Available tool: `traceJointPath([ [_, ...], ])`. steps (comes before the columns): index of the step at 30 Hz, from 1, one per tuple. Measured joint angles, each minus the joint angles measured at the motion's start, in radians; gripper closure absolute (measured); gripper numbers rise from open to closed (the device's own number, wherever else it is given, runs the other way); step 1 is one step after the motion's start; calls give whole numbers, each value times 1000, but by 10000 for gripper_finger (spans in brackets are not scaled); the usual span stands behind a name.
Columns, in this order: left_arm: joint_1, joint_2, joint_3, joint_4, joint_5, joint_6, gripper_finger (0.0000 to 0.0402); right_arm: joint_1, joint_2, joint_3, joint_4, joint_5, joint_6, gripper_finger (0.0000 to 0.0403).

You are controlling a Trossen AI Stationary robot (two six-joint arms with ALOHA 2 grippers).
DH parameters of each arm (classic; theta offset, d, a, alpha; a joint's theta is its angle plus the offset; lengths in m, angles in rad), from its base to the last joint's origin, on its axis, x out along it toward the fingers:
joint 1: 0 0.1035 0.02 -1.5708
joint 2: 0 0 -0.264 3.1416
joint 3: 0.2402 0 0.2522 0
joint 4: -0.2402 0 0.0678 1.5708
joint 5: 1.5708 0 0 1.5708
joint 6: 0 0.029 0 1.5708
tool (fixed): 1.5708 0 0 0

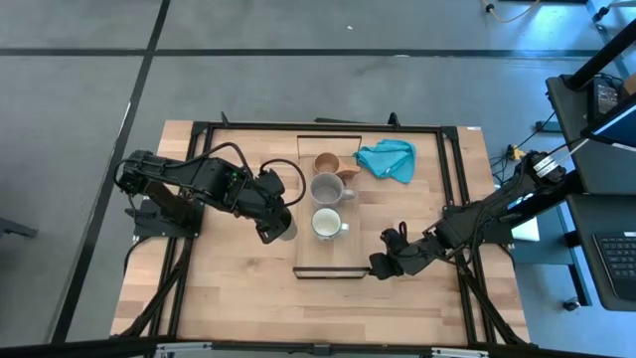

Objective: Stack small to large cups/mugs on shelf
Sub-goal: Put the gray cup on the shelf

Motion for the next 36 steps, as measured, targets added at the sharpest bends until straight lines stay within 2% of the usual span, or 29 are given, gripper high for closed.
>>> traceJointPath([
  [26, 14, 0, 0, 0, 0, 8, 401, -2, 0, -1, 66, 15, -30, 402],
  [32, 14, 0, 0, 0, 19, 8, 401, -2, 0, -1, 16, 87, -30, 402],
  [36, 12, 0, 0, 31, 63, 8, 401, -2, 0, -1, -77, 90, 4, 402],
])
